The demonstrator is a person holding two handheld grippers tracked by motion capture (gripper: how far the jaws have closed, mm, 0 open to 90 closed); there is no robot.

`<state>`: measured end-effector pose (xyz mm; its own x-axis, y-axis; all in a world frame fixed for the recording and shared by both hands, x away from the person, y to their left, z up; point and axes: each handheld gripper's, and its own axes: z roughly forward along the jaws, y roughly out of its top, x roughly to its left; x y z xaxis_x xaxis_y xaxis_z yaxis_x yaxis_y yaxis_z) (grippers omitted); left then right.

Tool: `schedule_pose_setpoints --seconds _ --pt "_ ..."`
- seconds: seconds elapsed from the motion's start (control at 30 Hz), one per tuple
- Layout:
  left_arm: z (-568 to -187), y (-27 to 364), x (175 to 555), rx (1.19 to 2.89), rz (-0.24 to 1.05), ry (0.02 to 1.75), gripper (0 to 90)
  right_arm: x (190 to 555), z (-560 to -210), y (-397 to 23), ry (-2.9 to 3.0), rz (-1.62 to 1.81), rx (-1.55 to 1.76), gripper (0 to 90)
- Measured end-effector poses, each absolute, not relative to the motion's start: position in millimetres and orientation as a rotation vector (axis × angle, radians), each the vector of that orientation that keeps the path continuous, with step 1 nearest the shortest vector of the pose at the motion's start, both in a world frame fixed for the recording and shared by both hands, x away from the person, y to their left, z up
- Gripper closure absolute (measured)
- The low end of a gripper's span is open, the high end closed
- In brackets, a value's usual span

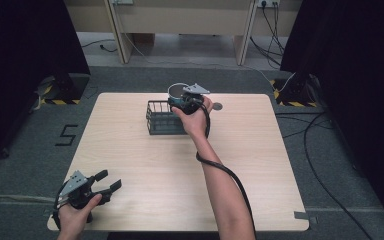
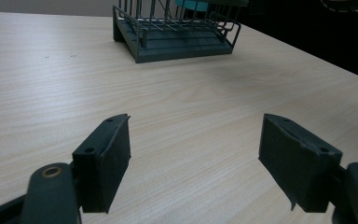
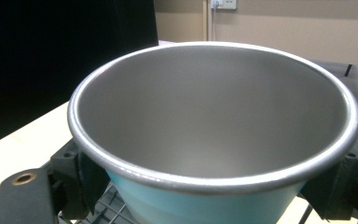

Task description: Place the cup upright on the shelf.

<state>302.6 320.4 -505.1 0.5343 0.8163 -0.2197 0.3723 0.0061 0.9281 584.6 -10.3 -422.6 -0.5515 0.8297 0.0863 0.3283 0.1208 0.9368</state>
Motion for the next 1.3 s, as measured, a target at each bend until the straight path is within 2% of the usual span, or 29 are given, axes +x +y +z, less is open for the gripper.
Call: schedule_pose_setpoints --seconds 1.3 --pt "-504.8 321.3 302.1 1.598 0.473 1.034 24.5 580.8 -445.4 -7.9 1.998 1.383 1.166 14.1"
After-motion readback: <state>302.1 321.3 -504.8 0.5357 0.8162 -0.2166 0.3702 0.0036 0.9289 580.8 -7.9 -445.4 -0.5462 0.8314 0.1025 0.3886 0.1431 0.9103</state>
